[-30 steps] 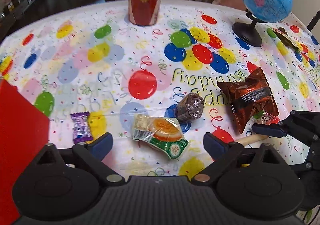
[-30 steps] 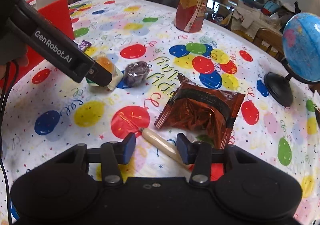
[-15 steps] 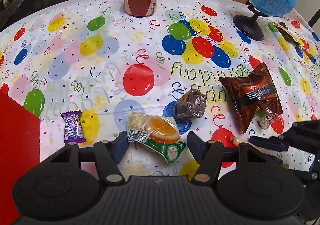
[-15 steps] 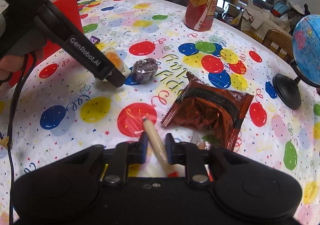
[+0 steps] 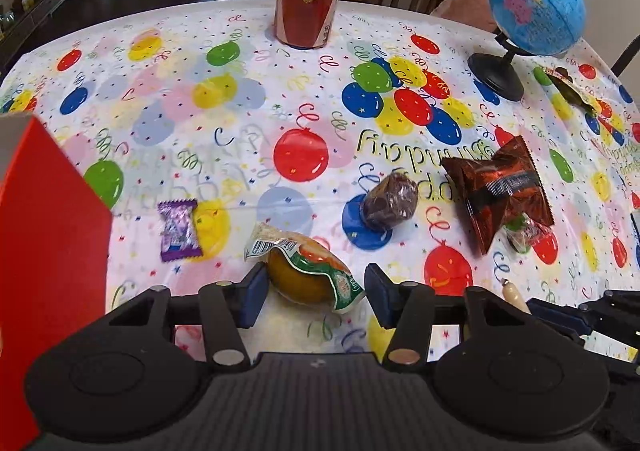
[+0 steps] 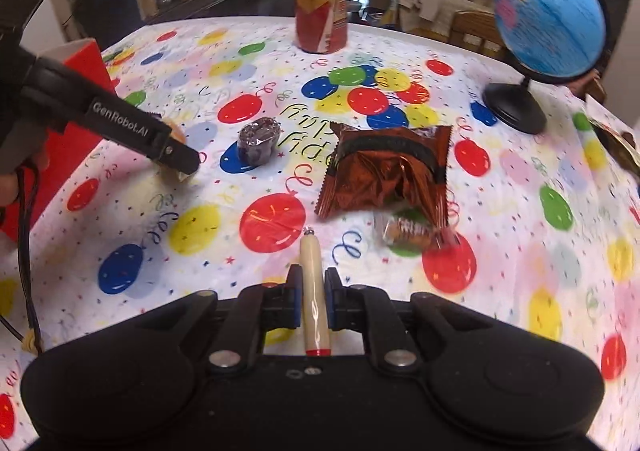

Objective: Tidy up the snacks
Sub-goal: 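Carry the bread roll and stick into the box and open both tools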

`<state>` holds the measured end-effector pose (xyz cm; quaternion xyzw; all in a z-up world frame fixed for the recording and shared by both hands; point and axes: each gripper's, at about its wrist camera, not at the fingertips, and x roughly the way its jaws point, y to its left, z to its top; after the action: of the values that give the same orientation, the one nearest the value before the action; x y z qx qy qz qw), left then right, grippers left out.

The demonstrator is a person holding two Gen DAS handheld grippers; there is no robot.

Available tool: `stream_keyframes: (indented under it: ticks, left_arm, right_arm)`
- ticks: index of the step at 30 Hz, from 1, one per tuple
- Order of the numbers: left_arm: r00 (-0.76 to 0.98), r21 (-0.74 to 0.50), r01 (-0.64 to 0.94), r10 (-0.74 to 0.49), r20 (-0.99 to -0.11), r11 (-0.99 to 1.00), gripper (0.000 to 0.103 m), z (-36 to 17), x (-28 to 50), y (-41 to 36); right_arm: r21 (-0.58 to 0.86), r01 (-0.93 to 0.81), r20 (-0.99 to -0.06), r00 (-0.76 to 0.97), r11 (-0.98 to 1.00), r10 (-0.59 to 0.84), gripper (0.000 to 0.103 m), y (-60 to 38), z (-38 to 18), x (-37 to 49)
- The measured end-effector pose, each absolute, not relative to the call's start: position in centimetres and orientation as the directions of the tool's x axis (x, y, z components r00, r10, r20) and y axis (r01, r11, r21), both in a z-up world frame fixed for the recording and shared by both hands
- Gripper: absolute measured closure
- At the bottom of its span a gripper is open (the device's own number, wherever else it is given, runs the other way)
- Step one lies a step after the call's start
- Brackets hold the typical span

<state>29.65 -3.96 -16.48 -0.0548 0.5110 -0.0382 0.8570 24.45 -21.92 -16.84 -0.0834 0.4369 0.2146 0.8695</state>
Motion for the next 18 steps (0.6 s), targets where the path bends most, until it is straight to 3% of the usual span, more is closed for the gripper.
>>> stream_keyframes:
  ticks: [18]
  left_arm:
    - [0.53,-0.211,0.061,-0.211,-0.821,0.976,0.051,-9.3,21.6,-0.5]
  right_arm:
    - [0.164,-0.356,-0.701,0.614,0.92,0.363,0.094,-19.1,-8.9,18.2]
